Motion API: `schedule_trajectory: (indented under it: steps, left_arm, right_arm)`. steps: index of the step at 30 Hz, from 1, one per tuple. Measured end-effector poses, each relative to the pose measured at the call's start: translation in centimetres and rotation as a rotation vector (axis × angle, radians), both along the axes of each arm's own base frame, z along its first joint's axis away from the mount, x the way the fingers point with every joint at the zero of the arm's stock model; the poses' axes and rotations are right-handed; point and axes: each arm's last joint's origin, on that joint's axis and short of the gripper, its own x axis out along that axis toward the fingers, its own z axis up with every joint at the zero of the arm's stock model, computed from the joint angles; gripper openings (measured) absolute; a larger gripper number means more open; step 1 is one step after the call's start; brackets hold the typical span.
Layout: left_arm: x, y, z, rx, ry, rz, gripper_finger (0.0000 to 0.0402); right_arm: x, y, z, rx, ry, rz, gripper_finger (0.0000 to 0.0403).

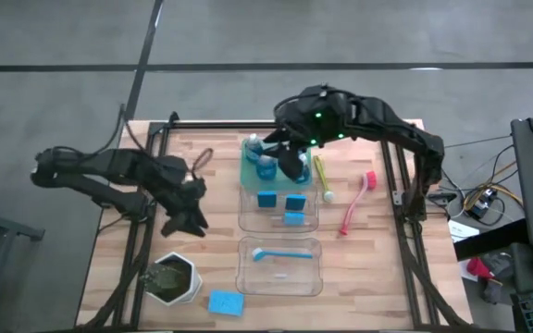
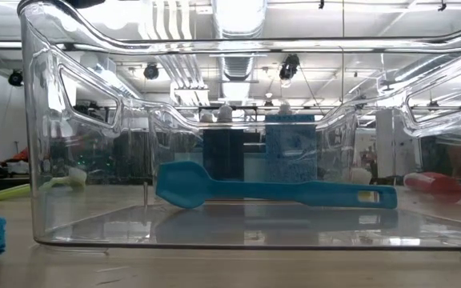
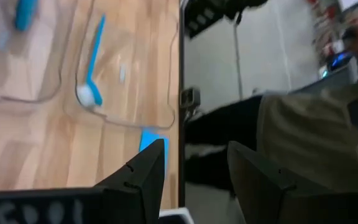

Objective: Pick & Place Kitchen Sink Supplies
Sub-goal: Put the blue sponge into the top transparent bin

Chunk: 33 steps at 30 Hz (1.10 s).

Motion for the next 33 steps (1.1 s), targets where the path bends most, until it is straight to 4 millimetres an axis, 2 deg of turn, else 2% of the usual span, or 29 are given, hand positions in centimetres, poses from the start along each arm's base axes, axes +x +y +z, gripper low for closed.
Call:
schedule_trajectory:
  steps: [6, 13, 21, 33]
  left_arm:
    - [2.7, -1.6, -2.1, 0.042, 0.114, -0.042, 0.0167]
    - [5.5, -4.2, -5.6, 0.082, 0.271, -0.122, 0.0167]
    - [7.4, -7.1, -8.6, 0.131, 0.372, -0.187, 0.0167]
    - [8.7, -10.8, -12.6, 0.220, 0.472, -0.270, 0.0167]
  right_arm:
    - [-1.9, 0.7, 1.7, -0.036, -0.050, 0.036, 0.0162]
    - [-3.6, 1.2, 3.0, -0.062, -0.089, 0.060, 0.0162]
    - [-5.3, 1.4, 4.2, -0.109, -0.126, 0.084, 0.0162]
    - [-5.8, 1.5, 4.3, -0.152, -0.119, 0.111, 0.0162]
